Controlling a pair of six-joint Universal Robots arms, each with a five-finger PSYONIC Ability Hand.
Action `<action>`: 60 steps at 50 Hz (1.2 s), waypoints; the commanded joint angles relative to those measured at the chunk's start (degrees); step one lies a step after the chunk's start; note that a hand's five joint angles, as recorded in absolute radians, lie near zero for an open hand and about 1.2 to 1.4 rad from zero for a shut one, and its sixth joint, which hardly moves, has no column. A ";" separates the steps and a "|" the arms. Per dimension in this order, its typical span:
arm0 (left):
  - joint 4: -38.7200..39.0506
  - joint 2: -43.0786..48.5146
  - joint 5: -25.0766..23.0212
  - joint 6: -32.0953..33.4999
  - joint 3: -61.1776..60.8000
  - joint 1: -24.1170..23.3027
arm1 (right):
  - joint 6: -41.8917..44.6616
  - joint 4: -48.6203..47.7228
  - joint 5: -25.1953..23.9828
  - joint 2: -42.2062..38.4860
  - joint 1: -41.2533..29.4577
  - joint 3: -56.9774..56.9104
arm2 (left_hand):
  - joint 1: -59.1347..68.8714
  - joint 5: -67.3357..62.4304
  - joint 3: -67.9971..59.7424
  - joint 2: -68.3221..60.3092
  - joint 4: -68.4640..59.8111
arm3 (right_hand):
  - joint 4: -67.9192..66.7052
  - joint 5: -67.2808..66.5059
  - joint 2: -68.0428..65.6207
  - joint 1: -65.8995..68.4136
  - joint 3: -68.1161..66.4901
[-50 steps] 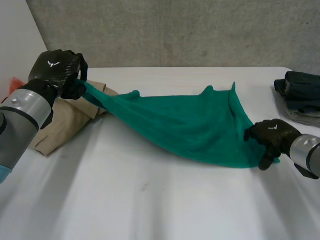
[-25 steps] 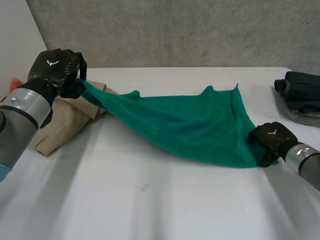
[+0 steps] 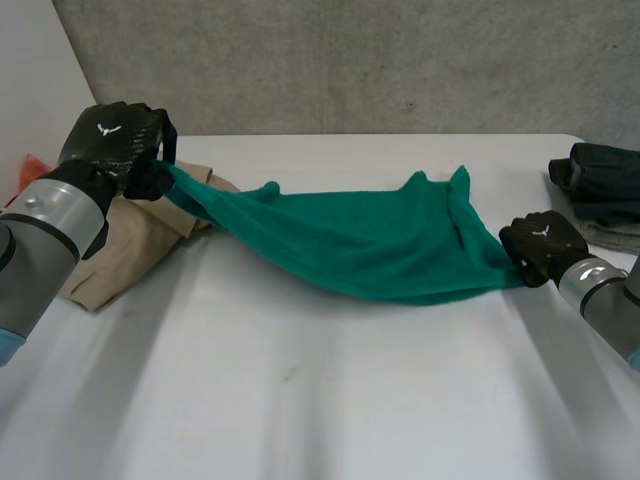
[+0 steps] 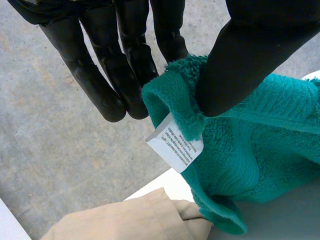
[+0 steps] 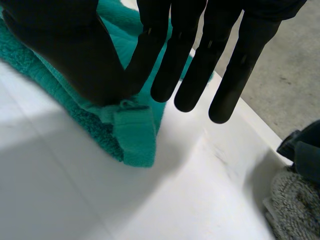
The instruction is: Fold the laundry.
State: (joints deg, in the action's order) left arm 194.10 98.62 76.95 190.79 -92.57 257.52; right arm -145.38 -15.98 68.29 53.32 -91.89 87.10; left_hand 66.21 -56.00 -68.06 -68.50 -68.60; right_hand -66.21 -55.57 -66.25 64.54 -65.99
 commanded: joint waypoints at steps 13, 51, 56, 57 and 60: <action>-24.89 -2.64 1.27 13.80 -1.21 1.67 | 16.06 41.26 -2.11 15.32 7.06 2.11 | 13.79 -14.00 -11.94 -11.50 -11.40 | -13.79 -14.43 -13.76 15.46 -14.01; -24.38 35.13 15.59 18.03 43.33 -9.84 | 7.31 26.55 4.22 -6.11 2.33 -28.82 | 13.79 -14.00 -11.94 -11.50 -11.40 | -13.79 -14.43 -13.76 15.46 -14.01; -27.54 44.97 19.02 18.47 55.45 -11.51 | 3.53 15.31 5.79 -12.17 -0.04 -33.21 | 13.79 -14.00 -11.94 -11.50 -11.40 | -13.79 -14.43 -13.76 15.46 -14.01; -28.24 46.21 19.46 18.65 57.05 -11.68 | 3.44 13.89 6.06 -13.06 -0.48 -33.83 | 13.79 -14.00 -11.94 -11.50 -11.40 | -13.79 -14.43 -13.76 15.46 -14.01; -30.53 50.52 21.92 19.70 63.11 -11.95 | 3.70 9.50 7.37 -16.65 -1.89 -36.90 | 13.79 -14.00 -11.94 -11.50 -11.40 | -13.79 -14.43 -13.76 15.46 -14.01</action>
State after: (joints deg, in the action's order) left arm 167.93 140.81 95.01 208.96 -40.39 246.51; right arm -140.85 2.60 73.56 42.96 -91.19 54.96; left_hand 66.21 -56.00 -68.06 -68.51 -68.60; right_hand -68.33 -56.53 -67.22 64.54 -67.80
